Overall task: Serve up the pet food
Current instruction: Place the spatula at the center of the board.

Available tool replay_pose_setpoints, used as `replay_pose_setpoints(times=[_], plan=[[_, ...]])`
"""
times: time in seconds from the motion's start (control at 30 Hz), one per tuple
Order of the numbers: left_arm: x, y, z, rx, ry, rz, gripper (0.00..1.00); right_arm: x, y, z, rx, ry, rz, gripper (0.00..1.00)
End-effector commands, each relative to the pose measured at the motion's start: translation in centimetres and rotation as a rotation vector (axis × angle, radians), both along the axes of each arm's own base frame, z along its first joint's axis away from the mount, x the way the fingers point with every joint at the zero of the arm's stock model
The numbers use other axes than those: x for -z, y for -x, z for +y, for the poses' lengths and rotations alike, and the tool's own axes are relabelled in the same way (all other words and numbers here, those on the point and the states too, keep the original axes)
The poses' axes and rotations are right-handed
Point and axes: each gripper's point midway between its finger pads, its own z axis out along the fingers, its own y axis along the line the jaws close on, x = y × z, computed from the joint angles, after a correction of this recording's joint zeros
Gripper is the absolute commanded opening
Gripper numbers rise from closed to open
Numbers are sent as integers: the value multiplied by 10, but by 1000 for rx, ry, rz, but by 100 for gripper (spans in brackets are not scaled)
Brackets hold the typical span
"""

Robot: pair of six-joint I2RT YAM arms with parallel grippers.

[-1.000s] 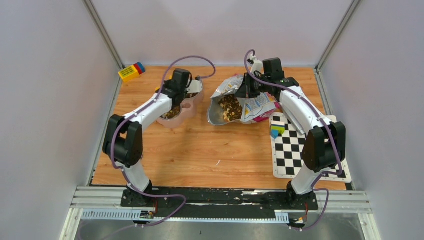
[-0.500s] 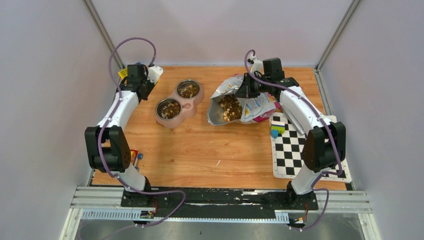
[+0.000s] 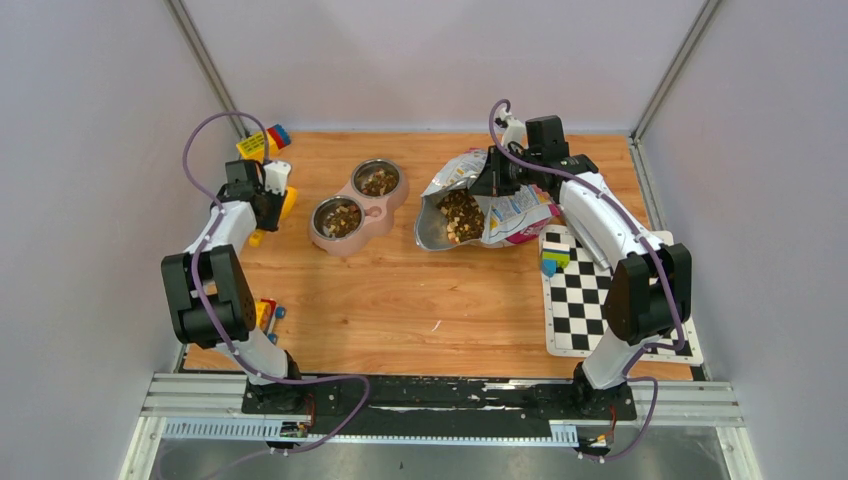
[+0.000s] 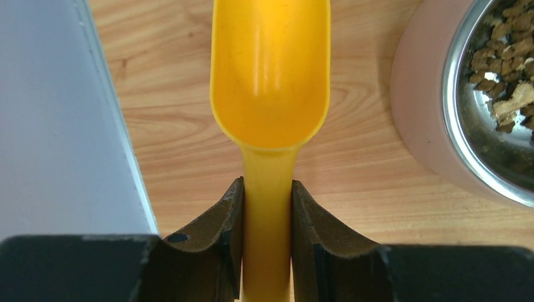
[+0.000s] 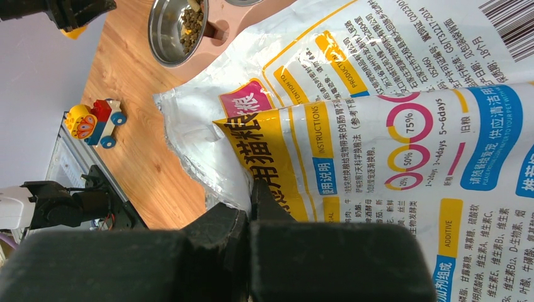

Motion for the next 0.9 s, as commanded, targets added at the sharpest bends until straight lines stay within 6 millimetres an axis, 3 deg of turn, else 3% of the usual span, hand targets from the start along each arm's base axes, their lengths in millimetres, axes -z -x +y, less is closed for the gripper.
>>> replay_pose_setpoints(times=[0.0,0.2,0.6,0.67,0.87], plan=[[2,-8,2,-10,47,-49,0,-42,10,9,-46,-93,-68,0],[21,-1,7,-8,47,6,4,-43,10,8,-41,-90,-74,0],[48,12,9,5,56,111,50,-48,12,8,-43,-95,-85,0],[48,13,10,3,53,112,61,-49,12,7,-42,-94,-88,0],[32,11,10,4,52,75,79,-54,12,6,-39,-92,-102,0]])
